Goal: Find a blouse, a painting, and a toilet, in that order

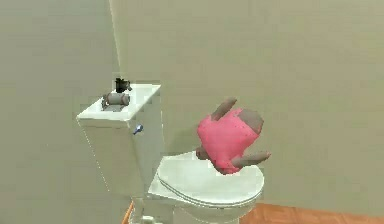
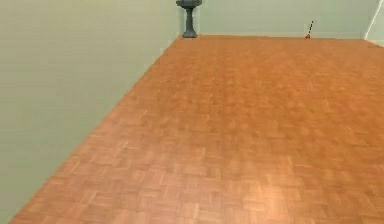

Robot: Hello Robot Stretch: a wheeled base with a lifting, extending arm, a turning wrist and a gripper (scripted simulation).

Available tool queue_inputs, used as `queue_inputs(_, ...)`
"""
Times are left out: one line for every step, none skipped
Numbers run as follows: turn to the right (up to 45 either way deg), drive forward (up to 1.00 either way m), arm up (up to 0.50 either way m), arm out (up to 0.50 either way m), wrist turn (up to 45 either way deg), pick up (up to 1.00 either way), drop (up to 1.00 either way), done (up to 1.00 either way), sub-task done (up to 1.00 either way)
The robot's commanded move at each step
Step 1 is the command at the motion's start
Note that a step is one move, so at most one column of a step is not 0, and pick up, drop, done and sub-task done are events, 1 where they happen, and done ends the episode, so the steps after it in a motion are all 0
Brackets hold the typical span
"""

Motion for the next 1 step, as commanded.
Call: queue_inputs(0.0,0.00,0.00,0.00,0.0,0.00,0.00,1.00,0.00)
